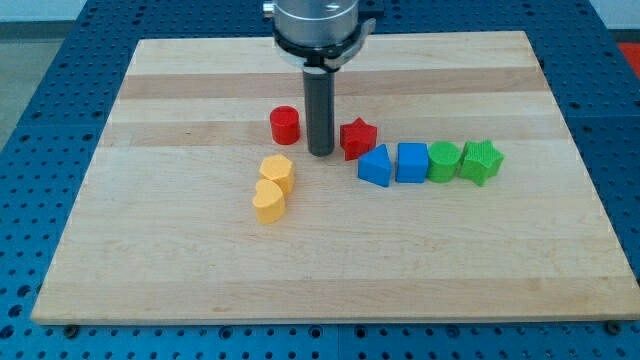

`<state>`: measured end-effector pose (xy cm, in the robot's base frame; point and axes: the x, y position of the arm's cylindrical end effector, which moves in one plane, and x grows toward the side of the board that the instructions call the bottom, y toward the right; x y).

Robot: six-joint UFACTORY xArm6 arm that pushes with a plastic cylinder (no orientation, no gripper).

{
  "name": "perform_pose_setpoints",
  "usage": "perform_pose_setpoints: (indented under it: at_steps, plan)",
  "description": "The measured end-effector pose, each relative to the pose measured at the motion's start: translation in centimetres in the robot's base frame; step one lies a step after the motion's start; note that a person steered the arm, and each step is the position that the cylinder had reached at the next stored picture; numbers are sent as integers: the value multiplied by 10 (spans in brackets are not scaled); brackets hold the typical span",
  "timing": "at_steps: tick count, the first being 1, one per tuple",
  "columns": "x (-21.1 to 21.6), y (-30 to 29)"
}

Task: Push the red circle top left to the red star

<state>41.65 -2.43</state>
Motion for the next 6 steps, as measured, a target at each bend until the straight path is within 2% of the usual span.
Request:
perform_pose_setpoints:
  at_steps: [3,4,6]
  plan:
    - [-7,-73]
    - [-29,-71]
    - [-36,-45]
